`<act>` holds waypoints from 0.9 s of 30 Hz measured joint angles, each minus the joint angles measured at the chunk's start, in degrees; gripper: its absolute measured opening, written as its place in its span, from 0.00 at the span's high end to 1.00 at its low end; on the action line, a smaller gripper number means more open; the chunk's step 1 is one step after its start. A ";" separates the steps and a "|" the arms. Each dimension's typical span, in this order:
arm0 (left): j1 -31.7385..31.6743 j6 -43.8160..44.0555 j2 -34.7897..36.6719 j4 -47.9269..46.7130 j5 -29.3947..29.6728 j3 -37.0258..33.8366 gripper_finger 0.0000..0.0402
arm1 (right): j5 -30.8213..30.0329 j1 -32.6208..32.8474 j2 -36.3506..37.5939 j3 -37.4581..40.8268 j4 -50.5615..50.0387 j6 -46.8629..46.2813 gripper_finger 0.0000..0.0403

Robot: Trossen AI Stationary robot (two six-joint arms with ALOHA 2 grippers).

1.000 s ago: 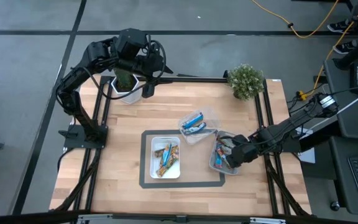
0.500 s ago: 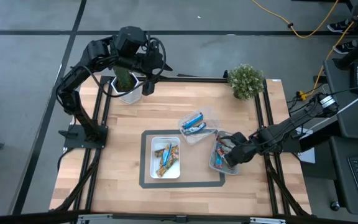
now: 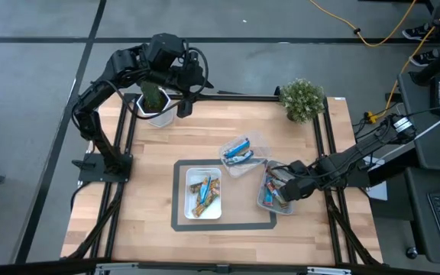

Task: Pick and place Granola Bars by type
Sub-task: Adjust the red granola bar

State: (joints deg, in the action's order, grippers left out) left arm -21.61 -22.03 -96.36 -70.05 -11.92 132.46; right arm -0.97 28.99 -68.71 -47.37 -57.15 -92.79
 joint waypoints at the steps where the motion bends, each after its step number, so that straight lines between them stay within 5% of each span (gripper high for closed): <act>1: 0.00 -0.16 0.02 0.00 0.00 0.00 0.60 | 0.00 0.00 0.00 0.00 0.70 0.00 0.27; 17: 0.00 -1.13 0.02 0.01 0.01 0.00 0.60 | 3.72 -0.02 -2.97 0.02 2.70 0.23 0.27; 27: 0.00 -1.26 0.02 0.03 0.02 0.00 0.60 | 3.69 -1.56 -4.31 0.04 14.57 4.63 0.27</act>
State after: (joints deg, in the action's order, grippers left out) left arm -21.61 -23.29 -96.33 -70.02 -11.90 132.46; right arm 2.71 27.43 -73.01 -47.33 -42.57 -88.17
